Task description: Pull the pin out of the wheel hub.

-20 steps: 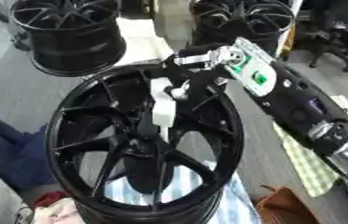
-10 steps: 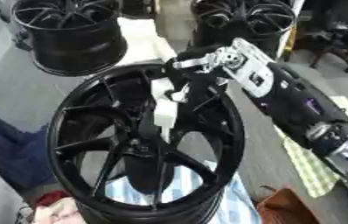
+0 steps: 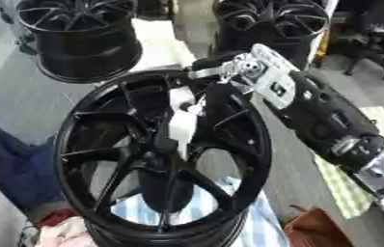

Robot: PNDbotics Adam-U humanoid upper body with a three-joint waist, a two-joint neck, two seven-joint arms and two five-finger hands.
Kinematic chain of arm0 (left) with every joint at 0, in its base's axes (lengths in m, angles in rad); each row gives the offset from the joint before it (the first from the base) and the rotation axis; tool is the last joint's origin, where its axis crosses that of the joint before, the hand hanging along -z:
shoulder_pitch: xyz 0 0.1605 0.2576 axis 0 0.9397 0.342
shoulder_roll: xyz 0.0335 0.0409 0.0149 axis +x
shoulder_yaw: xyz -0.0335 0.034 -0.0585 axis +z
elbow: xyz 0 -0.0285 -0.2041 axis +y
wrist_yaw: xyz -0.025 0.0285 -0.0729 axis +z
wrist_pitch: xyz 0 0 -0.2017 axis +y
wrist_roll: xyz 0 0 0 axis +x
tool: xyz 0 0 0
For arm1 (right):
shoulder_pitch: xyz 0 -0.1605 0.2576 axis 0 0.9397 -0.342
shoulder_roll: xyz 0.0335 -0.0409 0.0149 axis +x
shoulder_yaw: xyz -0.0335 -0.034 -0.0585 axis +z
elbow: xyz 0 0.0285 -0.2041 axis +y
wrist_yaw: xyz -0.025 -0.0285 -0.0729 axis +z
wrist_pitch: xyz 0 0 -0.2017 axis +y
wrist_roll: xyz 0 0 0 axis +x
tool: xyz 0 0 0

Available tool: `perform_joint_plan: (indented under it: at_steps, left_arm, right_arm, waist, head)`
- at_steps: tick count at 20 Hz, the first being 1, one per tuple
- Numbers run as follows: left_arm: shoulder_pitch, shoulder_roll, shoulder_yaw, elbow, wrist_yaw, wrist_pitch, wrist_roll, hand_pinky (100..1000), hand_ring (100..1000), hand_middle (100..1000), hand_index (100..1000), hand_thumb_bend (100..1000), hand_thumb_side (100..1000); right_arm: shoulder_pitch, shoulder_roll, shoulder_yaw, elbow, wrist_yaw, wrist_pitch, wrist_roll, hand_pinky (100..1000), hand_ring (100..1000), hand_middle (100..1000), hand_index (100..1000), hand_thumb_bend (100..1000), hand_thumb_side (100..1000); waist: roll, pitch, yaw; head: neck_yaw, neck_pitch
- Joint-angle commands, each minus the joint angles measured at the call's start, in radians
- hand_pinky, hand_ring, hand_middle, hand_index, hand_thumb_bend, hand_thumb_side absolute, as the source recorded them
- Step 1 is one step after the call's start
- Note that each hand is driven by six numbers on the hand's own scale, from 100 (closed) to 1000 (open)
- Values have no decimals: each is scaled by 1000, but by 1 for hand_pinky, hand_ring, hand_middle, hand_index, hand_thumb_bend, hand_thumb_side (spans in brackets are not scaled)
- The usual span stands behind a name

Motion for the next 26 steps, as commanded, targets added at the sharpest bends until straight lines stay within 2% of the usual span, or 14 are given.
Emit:
perform_joint_plan:
  at_steps: [1, 3, 5, 8, 12, 16, 19, 22, 24, 26]
  left_arm:
    - [-14, 7, -1, -23, 6, 0, -3, 686, 1000, 656, 808, 100, 842]
    - [-14, 6, -1, -23, 6, 1, -3, 686, 1000, 656, 808, 100, 843]
    - [-14, 6, -1, -22, 6, 2, -3, 686, 1000, 655, 808, 100, 843]
    - [-12, 7, -1, -22, 5, 2, -3, 686, 1000, 655, 808, 100, 844]
    - [-9, 8, -1, -21, 3, 2, -3, 685, 1000, 655, 808, 100, 845]
    - [-4, 12, 2, -20, -1, 2, -1, 685, 1000, 655, 808, 100, 846]
    - [1, 17, 9, -19, -5, 1, 4, 685, 1000, 655, 808, 100, 847]
    - [5, 22, 18, -19, -10, -1, 12, 685, 1000, 655, 808, 100, 847]
    - [6, 24, 24, -20, -12, -2, 18, 685, 1000, 655, 808, 100, 848]
    - [7, 24, 29, -21, -14, -4, 22, 685, 1000, 654, 808, 100, 848]
  right_arm:
    - [-12, -6, -4, -6, 2, -3, -17, 823, 743, 578, 777, 100, 491]
    - [-11, -6, -6, -11, -6, -4, -35, 806, 701, 501, 674, 100, 469]
    - [-12, -10, -9, -19, -27, -2, -63, 792, 674, 454, 622, 100, 456]
    - [-19, -26, -11, -43, -83, 8, -93, 781, 655, 428, 600, 100, 444]
    - [-40, -72, -13, -112, -179, 36, -90, 781, 653, 429, 603, 100, 433]
    - [-58, -158, -30, -224, -302, 80, -76, 778, 646, 431, 608, 100, 428]
    - [-39, -271, -67, -357, -435, 115, -100, 774, 640, 432, 612, 100, 408]
    - [46, -403, -137, -518, -564, 146, -167, 773, 638, 438, 623, 100, 381]
    - [161, -492, -210, -630, -623, 158, -239, 771, 636, 444, 628, 100, 391]
    - [301, -554, -289, -718, -650, 168, -326, 767, 632, 443, 628, 100, 405]
  waist:
    - [4, -5, 2]
    - [4, -6, 2]
    - [3, -6, 1]
    - [2, -8, 0]
    - [1, -11, -4]
    - [-4, -15, -16]
    - [-10, -17, -35]
    - [-15, -17, -56]
    - [-16, -14, -72]
    - [-17, -10, -83]
  head:
    - [-2, -3]
    - [-1, -3]
    - [1, -3]
    - [3, -3]
    - [8, -3]
    - [18, -3]
    - [39, -3]
    - [56, -3]
    - [66, -3]
    - [73, -3]
